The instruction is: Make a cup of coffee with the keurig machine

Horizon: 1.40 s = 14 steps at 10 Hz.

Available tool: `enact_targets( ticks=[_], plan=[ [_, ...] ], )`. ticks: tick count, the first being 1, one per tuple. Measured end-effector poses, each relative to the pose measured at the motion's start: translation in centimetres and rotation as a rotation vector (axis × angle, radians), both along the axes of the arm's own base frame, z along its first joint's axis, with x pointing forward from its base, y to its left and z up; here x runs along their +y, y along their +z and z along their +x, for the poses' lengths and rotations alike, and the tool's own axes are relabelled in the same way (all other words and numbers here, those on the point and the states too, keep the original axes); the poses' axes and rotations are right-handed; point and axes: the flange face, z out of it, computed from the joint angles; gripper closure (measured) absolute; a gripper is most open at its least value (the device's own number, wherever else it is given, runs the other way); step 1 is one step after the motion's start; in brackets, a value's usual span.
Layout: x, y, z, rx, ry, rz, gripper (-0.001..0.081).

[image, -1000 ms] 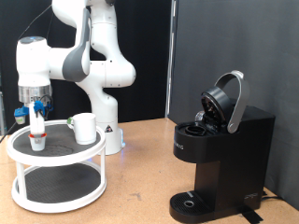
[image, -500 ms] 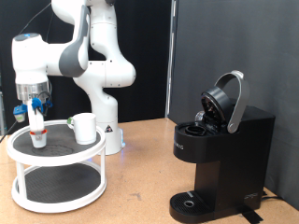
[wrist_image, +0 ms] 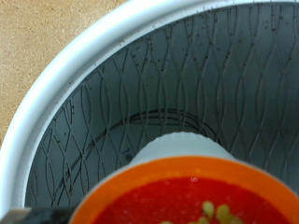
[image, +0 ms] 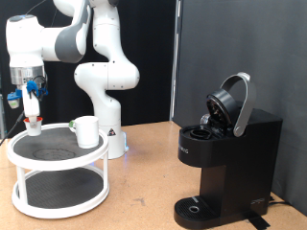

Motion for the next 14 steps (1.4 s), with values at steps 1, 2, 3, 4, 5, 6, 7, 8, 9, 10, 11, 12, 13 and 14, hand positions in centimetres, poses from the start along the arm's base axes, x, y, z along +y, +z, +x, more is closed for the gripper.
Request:
enact_targets(
  ticks=[1, 2, 3, 4, 5, 6, 7, 8, 9, 10, 11, 12, 13, 14],
  plan=[
    [0.2, -0.1, 0.1, -0.018, -0.023, 0.035, 0.0405],
    [0.7, -0.1, 0.5, -0.042, -0.051, 0.087, 0.0405],
    [1.3, 0.1, 1.2, -0.063, -0.069, 0.135, 0.0405],
    [1.9, 0.6, 2.1, -0.089, -0.083, 0.169, 0.0405],
    [2.5, 1.2, 3.2, -0.118, -0.096, 0.202, 0.0405],
    [3.3, 1.8, 4.3, -0.136, -0.093, 0.234, 0.0405],
    [4.4, 2.3, 5.3, -0.131, -0.066, 0.271, 0.0405],
    [5.7, 2.8, 6.3, -0.13, -0.043, 0.299, 0.0405],
    [7.1, 3.0, 7.3, -0.132, -0.02, 0.315, 0.0405],
    [8.6, 3.1, 8.1, -0.131, -0.001, 0.324, 0.0405],
    [10.1, 3.4, 8.9, -0.124, 0.002, 0.326, 0.0405],
    [11.6, 3.7, 9.7, -0.119, -0.02, 0.312, 0.0405],
    [12.3, 3.7, 10.1, -0.118, -0.05, 0.298, 0.0405],
    [12.2, 3.7, 10.1, -0.12, -0.039, 0.3, 0.0405]
  ],
)
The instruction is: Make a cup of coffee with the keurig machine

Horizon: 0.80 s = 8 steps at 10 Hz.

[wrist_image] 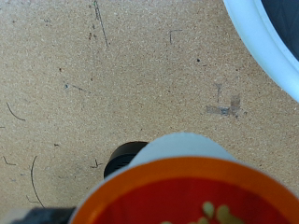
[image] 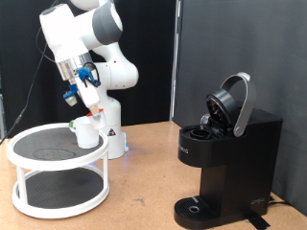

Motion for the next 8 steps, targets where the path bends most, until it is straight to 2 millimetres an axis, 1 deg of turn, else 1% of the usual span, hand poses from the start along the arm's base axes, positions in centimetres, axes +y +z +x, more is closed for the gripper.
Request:
enact_targets(
  ticks=[2, 3, 5, 8],
  plan=[
    [0.4, 0.1, 0.1, -0.009, -0.031, 0.091, 0.0405],
    [1.1, 0.3, 0.6, -0.011, -0.038, 0.149, 0.0405],
    [3.1, 1.1, 2.5, -0.031, -0.038, 0.224, 0.0405],
    [6.7, 2.2, 5.2, -0.06, -0.009, 0.294, 0.0405]
  ],
)
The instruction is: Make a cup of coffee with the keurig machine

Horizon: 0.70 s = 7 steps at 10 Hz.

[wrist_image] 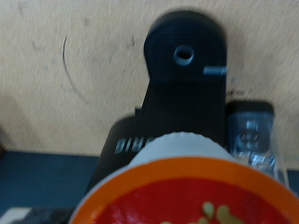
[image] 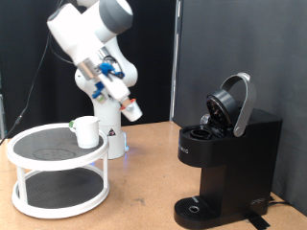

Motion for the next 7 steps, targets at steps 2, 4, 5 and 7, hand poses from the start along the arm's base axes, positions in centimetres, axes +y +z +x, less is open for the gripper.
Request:
enact_targets(
  ticks=[2, 4, 5, 7],
  plan=[
    [2.6, 1.2, 1.4, -0.026, 0.019, 0.036, 0.0405],
    [4.9, 2.5, 2.5, -0.035, 0.028, 0.052, 0.0405],
    [6.2, 3.1, 3.0, -0.035, 0.029, 0.055, 0.0405],
    [8.6, 4.3, 3.9, -0.029, 0.038, 0.056, 0.0405]
  ],
)
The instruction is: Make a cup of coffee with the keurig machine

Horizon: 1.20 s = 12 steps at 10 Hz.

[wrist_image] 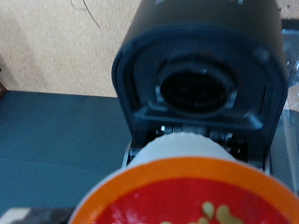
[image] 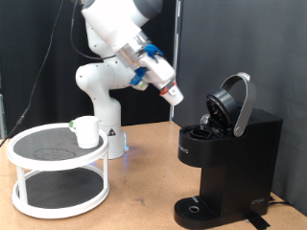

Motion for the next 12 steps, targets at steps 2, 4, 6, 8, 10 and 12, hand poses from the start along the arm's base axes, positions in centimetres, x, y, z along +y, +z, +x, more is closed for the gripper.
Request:
enact_targets(
  ticks=[2, 4, 6, 8, 10, 12],
  plan=[
    [1.4, 0.4, 0.7, 0.0, 0.014, -0.009, 0.0405],
    [1.6, 0.4, 0.7, -0.003, 0.015, -0.012, 0.0405],
    [1.5, 0.1, 0.5, 0.017, 0.022, 0.022, 0.0405],
    [1.8, -1.0, 0.6, 0.064, 0.024, 0.027, 0.0405],
    [2.4, -2.5, 1.2, 0.097, 0.023, 0.013, 0.0405],
    [3.1, -3.5, 1.8, 0.101, 0.02, -0.008, 0.0405]
  ],
)
